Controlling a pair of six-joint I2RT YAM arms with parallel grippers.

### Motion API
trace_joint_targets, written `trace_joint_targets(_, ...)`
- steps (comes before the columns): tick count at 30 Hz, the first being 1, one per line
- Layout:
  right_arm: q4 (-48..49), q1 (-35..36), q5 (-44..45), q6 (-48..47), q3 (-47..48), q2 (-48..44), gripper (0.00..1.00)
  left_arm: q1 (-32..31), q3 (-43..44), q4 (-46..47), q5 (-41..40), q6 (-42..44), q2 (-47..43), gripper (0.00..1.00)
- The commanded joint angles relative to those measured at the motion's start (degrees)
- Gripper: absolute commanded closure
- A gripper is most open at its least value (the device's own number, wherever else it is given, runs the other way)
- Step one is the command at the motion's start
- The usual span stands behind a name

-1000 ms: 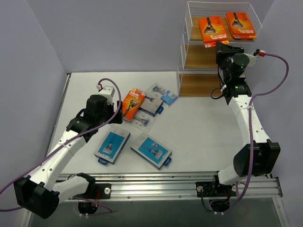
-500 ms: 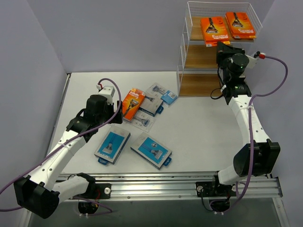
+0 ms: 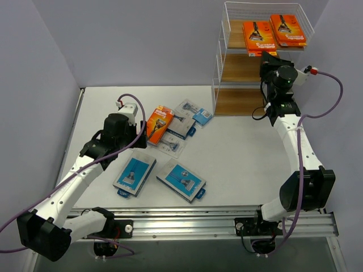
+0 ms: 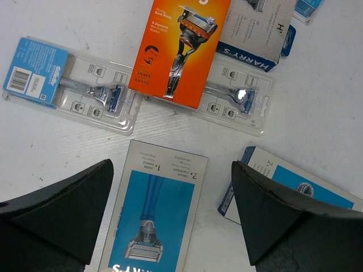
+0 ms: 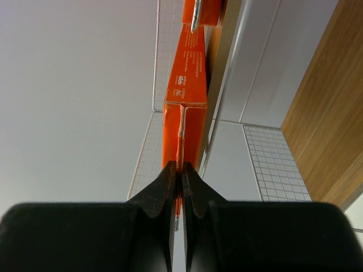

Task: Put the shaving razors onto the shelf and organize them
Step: Place the shaving razor onto shelf

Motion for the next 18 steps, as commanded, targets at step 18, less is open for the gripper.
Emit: trace_joint_targets(18,3.17,-2.84,2.71,1.43,2.50,3.30,1.00,-0.15,1.07,1.46,-1.26,0.05,0.57,0.06)
